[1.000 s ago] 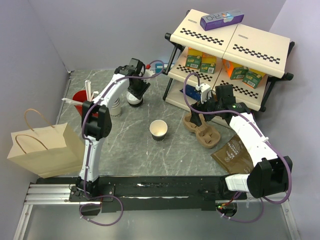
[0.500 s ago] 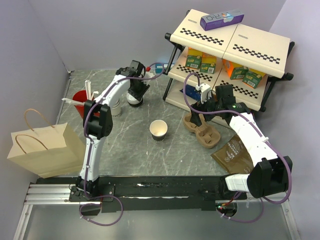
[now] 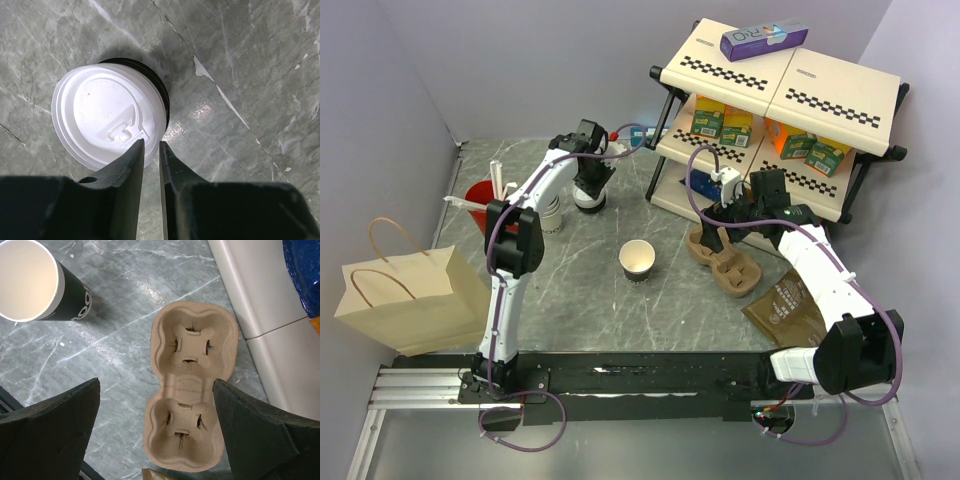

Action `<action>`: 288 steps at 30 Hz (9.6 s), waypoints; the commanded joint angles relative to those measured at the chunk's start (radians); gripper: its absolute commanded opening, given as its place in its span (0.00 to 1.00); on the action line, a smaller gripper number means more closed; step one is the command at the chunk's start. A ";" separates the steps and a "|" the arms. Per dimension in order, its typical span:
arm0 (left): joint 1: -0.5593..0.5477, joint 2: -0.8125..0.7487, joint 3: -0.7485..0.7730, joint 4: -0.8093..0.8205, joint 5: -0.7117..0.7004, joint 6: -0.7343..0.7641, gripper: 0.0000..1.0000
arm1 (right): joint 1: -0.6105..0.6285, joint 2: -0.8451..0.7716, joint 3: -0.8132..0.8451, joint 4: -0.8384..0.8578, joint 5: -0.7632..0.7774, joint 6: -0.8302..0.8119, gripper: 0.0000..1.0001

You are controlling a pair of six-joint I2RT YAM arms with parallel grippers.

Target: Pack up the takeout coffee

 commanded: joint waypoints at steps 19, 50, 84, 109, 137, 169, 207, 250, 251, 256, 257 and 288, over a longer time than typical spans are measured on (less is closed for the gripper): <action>0.004 -0.009 0.094 -0.044 0.028 0.027 0.01 | -0.006 0.028 0.040 0.012 -0.017 -0.005 1.00; 0.048 -0.604 -0.423 0.154 0.919 0.070 0.01 | 0.005 -0.015 0.140 -0.088 -0.329 -0.071 1.00; -0.070 -0.395 -0.577 -0.066 1.378 0.228 0.01 | 0.128 0.025 -0.106 0.300 -0.511 0.126 1.00; -0.004 -0.667 -1.307 1.692 1.149 -1.312 0.01 | 0.146 0.086 -0.066 0.303 -0.501 0.156 1.00; 0.076 -0.696 -1.385 1.547 1.111 -1.205 0.13 | 0.201 0.174 -0.003 0.314 -0.387 0.166 1.00; 0.085 -0.830 -1.031 0.617 0.887 -0.280 0.27 | 0.422 -0.236 -0.232 0.085 -0.182 -0.702 0.87; 0.206 -0.879 -1.002 0.605 0.872 -0.282 0.27 | 0.577 -0.041 -0.319 0.326 -0.019 -1.054 0.30; 0.033 -0.886 -1.063 0.634 0.792 -0.116 0.45 | 0.175 0.396 -0.199 1.383 -0.930 1.348 0.01; 0.025 -0.883 -1.062 0.636 0.796 -0.111 0.46 | 0.171 0.401 -0.201 1.369 -0.917 1.341 0.02; -0.021 -0.848 -1.052 0.611 0.835 -0.050 0.47 | 0.158 0.424 -0.207 1.302 -0.895 1.314 0.03; -0.029 -0.842 -1.049 0.594 0.835 -0.024 0.47 | 0.158 0.428 -0.207 1.305 -0.892 1.319 0.03; -0.111 -0.718 -0.983 0.590 0.855 0.047 0.46 | 0.119 0.450 -0.121 0.880 -0.792 1.031 0.29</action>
